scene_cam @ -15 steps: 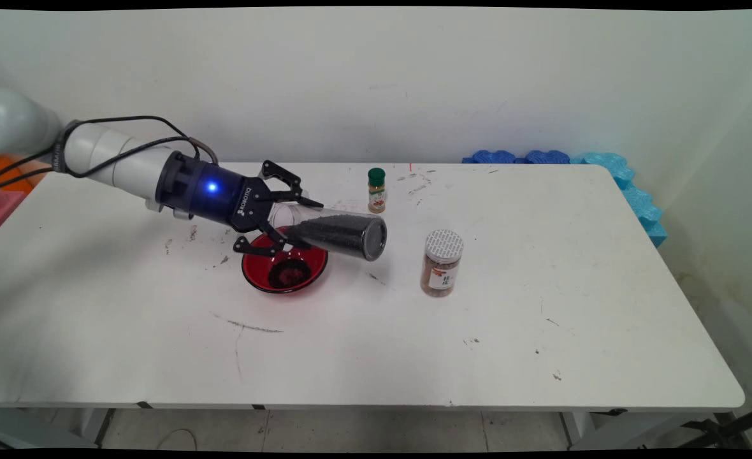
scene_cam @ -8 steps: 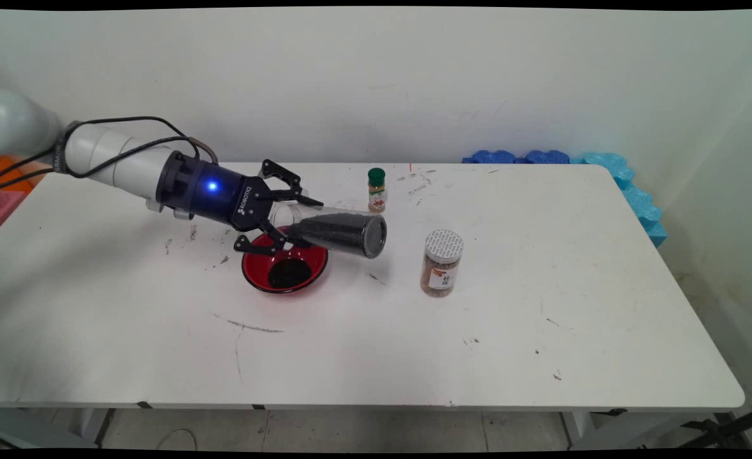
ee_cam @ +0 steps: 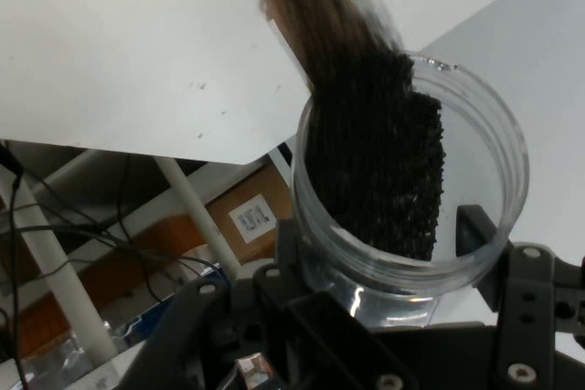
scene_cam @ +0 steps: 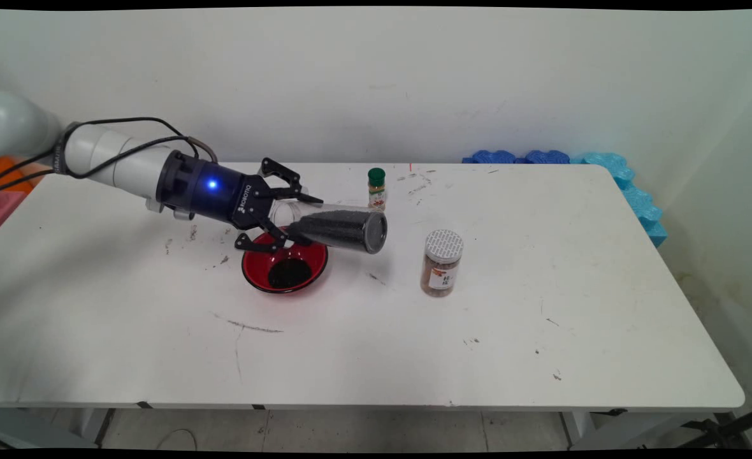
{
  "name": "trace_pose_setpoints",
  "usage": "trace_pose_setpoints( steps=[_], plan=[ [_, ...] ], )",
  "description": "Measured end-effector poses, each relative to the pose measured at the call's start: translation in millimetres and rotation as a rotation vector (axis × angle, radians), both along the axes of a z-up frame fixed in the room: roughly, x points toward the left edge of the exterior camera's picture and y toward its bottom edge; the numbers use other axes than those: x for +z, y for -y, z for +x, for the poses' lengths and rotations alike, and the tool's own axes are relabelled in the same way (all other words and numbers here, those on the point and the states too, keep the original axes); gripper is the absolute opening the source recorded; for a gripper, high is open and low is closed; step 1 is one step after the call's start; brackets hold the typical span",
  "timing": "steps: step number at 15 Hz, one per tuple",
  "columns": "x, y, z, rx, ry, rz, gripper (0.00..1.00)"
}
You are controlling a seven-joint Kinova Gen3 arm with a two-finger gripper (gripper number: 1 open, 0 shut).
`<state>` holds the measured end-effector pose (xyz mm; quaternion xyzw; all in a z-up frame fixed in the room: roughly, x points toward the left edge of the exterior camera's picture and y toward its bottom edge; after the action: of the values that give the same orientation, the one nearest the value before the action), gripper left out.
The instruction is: Pour the black seasoning powder in the red bowl
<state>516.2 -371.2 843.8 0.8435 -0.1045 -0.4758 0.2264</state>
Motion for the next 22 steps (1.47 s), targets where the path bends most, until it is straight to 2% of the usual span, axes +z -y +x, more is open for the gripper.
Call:
trace_pose_setpoints(
  steps=[10,22],
  plan=[
    [-0.7,-2.8,3.1,0.021,-0.029,0.004,0.00],
    [-0.5,-3.1,6.1,0.031,-0.033,-0.008,0.00]
  ],
)
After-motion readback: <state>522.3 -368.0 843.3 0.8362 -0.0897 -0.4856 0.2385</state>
